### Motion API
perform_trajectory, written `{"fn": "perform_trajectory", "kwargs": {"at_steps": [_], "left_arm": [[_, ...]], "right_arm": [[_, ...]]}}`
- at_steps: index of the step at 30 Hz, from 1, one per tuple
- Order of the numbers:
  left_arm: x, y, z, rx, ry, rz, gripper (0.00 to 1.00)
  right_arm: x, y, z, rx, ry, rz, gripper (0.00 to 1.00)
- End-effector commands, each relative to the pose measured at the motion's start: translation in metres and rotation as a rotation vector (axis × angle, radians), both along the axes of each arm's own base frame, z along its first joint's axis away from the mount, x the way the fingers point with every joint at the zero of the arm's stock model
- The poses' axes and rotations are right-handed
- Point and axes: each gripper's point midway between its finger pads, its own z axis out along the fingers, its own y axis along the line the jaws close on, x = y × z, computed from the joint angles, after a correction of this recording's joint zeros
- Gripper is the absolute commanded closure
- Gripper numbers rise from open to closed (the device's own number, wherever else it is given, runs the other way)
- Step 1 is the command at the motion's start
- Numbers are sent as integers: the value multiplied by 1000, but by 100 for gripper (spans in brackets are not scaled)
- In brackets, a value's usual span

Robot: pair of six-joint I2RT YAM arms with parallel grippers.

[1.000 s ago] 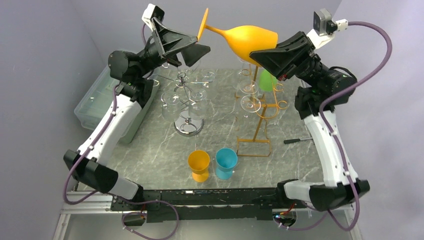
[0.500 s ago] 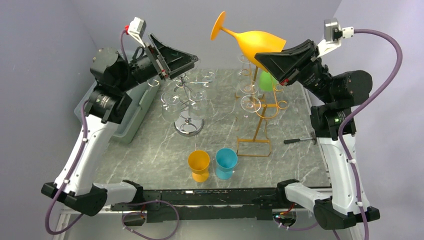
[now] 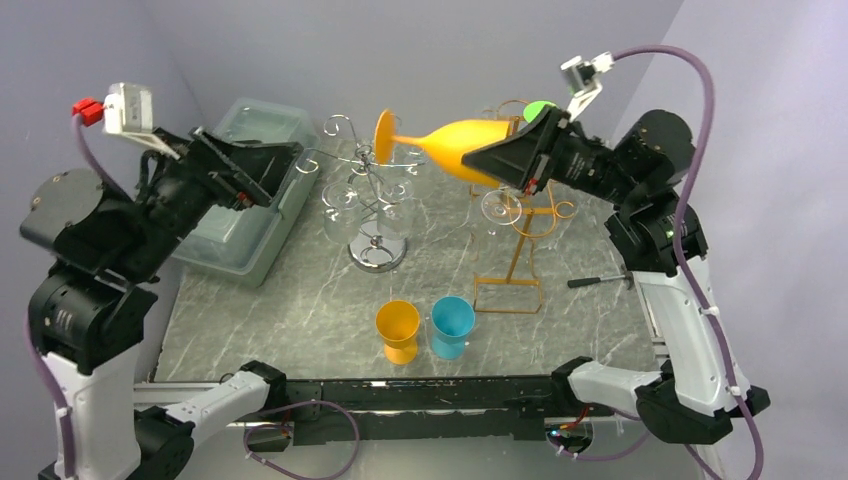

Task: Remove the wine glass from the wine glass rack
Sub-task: Place the wine glass at the center of the board.

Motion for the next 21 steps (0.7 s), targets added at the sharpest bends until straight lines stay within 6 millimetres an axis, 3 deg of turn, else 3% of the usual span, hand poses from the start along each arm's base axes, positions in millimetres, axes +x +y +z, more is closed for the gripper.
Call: {"fn": "perform_trajectory", "kwargs": {"at_steps": [1,6,9,13,14,15,21], "left_arm": [[11,33,-22,131,27,185,1],[9,44,-24,152,25,233,0],[7,49,-25,159,24,251,1],[4,58,-24,170,18,289,0],[3,59,-23,172,15,296,1],[2,61,-22,173,11,303,0],[-4,69,-14,161,-18,330,1]], "right_arm": [[-30,22,-25,-83,147,117,100],[-99,69,-53,-227,301,403,100],[-143,86,-68,-324,368,553,100],[-178,104,-101,-472,474,667,100],[-114,121,-139,-612,77,376,52],[-74,122,-158,-714,27,151,97],[-73,164,-229,-946,29,116,100]]}}
